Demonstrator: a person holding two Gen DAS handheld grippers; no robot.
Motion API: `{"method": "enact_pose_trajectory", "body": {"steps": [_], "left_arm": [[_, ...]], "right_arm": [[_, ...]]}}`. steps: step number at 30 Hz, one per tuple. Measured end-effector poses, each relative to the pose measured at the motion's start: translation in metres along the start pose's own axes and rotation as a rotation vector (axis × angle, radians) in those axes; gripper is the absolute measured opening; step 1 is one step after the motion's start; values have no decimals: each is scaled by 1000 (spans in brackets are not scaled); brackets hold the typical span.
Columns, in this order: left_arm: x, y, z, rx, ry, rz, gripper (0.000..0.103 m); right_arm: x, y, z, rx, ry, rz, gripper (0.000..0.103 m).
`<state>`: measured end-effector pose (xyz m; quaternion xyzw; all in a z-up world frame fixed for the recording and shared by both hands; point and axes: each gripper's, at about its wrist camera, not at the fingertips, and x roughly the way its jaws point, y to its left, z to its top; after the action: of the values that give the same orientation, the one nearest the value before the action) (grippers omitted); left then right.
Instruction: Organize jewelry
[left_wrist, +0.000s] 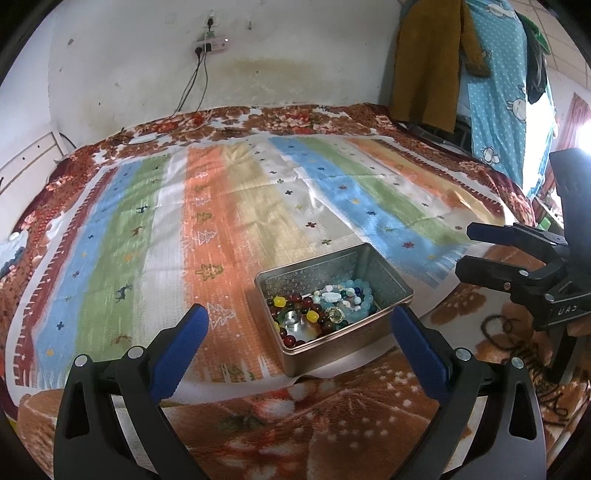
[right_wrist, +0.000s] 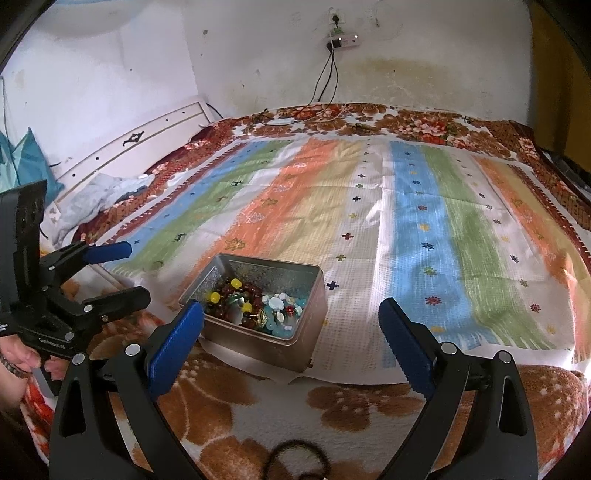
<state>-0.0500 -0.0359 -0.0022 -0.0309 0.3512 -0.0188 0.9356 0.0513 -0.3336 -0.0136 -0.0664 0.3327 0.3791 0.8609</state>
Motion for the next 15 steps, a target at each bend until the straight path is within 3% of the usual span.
{"method": "enact_pose_trajectory", "body": {"steps": [15], "left_arm": [[1,1,1,-9,5,8,97]], "right_arm": [[1,2,0,-2,1,-4,96]]}}
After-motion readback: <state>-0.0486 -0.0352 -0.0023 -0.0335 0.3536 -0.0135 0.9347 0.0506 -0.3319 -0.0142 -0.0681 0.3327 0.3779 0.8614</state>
